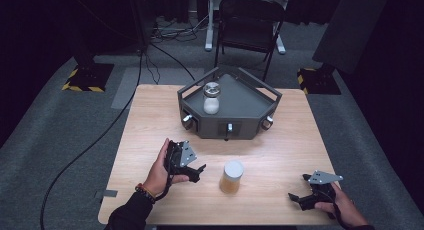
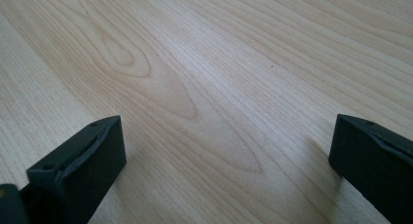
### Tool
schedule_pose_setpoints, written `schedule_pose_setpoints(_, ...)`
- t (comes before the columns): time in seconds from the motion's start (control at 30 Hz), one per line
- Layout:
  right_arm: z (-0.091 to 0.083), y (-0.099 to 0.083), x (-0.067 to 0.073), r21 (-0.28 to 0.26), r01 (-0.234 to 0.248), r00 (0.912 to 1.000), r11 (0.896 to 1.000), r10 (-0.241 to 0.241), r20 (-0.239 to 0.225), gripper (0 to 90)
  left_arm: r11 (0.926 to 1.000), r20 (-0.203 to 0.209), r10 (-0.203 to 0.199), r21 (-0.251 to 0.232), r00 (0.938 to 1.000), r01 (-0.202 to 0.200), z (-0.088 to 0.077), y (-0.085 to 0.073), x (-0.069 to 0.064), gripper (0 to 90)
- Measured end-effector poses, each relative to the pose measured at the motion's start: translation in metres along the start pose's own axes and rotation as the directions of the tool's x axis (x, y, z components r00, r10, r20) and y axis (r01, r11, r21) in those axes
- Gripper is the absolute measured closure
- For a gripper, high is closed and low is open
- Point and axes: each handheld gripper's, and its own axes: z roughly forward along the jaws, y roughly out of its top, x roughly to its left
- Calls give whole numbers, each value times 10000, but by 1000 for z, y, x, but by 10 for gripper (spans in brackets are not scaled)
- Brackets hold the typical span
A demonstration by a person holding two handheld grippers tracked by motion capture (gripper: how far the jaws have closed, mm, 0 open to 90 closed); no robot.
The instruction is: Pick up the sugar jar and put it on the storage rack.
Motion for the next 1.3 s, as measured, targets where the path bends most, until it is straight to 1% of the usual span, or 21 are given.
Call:
schedule_pose_setpoints(0.07,0,0,0,0,1,10000,10000,-1,0,0,9998,95,-28,213,10000,26,0,-3,1,4)
schedule_pose_setpoints(0.13,0,0,0,0,-1,10000,10000,1,1,0,9985,170,9,539,9999,-19,0,-8,2,5)
schedule_pose_setpoints(0.27,0,0,0,1,1,10000,10000,-1,0,0,9955,163,2,945,9999,-17,-3,-15,3,7)
schedule_pose_setpoints(0.3,0,0,0,0,-1,10000,10000,1,-1,0,9948,155,-106,1018,9998,89,-4,-18,4,7)
schedule_pose_setpoints(0.4,0,0,0,2,1,10000,10000,-1,-1,0,9927,152,-215,1190,9997,196,-6,-23,5,7)
schedule_pose_setpoints(0.47,0,0,0,1,1,10000,10000,-1,1,0,9912,226,-271,1303,9994,240,-7,-25,6,7)
schedule_pose_setpoints(0.6,0,0,0,2,-1,10000,10000,1,0,0,9886,330,-249,1495,9991,197,-8,-28,6,8)
schedule_pose_setpoints(0.7,0,0,0,1,2,10000,10000,-2,1,0,9867,384,-380,1597,9985,314,-8,-31,7,8)
schedule_pose_setpoints(0.73,0,0,0,0,1,10000,10000,-1,0,0,9855,423,-466,1650,9980,390,-8,-32,8,9)
schedule_pose_setpoints(0.83,0,0,0,1,1,10000,10000,-1,1,0,9830,570,-515,1793,9970,405,-6,-34,9,9)
schedule_pose_setpoints(0.9,0,0,0,1,-1,10000,10000,1,0,0,9791,663,-550,1994,9963,407,-4,-34,10,10)
schedule_pose_setpoints(0.97,0,0,0,0,0,10000,10000,0,0,0,9780,780,-791,1989,9938,622,-4,-36,13,9)
schedule_pose_setpoints(1.03,0,0,0,0,0,10000,10000,0,0,0,9779,832,-890,1968,9926,712,-4,-37,15,9)
schedule_pose_setpoints(1.13,0,0,0,1,-2,10000,10000,2,-1,0,9756,971,-1193,1963,9881,985,-4,-41,18,7)
schedule_pose_setpoints(1.17,0,0,0,0,1,10000,10000,-1,0,0,9743,991,-1336,1952,9861,1124,-5,-42,19,5)
schedule_pose_setpoints(1.2,0,0,0,-1,0,10000,10000,0,0,0,9712,1070,-1585,1961,9815,1355,-4,-45,22,2)
schedule_pose_setpoints(1.3,0,0,0,0,1,10000,10000,-1,1,0,9648,1232,-1983,1996,9724,1714,-4,-49,28,2)
